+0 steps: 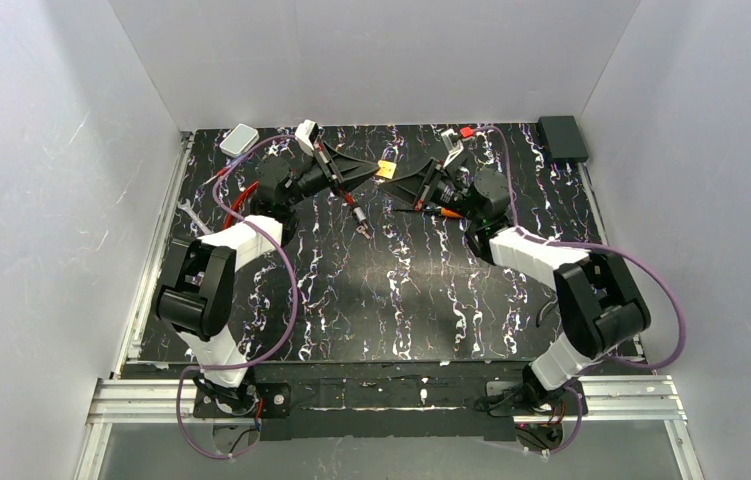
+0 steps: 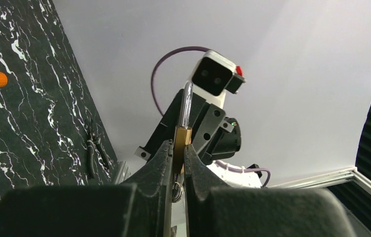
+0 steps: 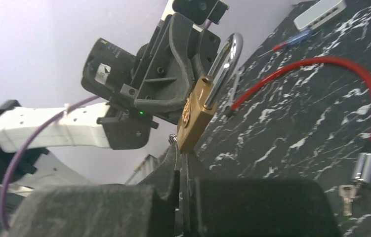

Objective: Unlock with the key

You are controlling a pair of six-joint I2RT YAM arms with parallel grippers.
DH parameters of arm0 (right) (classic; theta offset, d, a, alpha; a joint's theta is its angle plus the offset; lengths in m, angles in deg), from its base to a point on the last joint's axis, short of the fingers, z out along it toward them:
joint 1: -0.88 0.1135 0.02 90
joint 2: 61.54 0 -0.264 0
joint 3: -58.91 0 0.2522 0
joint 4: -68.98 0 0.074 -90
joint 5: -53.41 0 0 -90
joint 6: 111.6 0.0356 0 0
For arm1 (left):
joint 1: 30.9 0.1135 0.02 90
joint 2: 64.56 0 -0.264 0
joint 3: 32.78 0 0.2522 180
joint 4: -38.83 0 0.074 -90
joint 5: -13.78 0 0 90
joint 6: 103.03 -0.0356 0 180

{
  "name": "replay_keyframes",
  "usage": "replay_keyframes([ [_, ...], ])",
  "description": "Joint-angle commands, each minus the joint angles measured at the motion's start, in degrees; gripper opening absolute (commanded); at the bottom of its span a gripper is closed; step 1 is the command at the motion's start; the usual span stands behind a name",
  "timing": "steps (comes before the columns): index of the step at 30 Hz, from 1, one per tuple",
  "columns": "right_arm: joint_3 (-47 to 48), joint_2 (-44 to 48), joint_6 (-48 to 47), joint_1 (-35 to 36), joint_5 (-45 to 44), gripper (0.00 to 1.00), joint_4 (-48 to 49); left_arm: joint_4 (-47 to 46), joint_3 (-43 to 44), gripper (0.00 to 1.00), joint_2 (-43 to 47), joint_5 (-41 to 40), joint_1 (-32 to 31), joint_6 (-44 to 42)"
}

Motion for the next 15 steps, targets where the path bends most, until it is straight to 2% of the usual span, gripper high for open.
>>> replay_keyframes([
  [1, 4.2, 4.3, -16.1, 0.0, -0.5, 0.01, -11.2, -1.7, 2.1, 0.05, 2.6, 7.0, -1.2, -2.8],
  [3, 4.7, 4.7, -18.2, 0.0, 0.3, 0.01, -12.5, -1.8, 2.2, 0.15, 2.7, 7.3, -1.2, -3.4],
  [6, 5.3, 4.5, -19.3, 0.0, 2.3, 0.01, -12.9, -2.2, 2.5, 0.24, 2.6, 8.0, -1.5, -3.6],
  [9, 5.4, 4.4, -20.0, 0.0, 2.9, 0.01, -12.9, -2.4, 2.7, 0.29, 2.6, 8.6, -1.7, -4.0],
  [15, 6.1, 4.3, -20.6, 0.0, 3.3, 0.01, -13.5, -2.4, 3.4, 0.31, 2.5, 9.8, -2.6, -4.9],
])
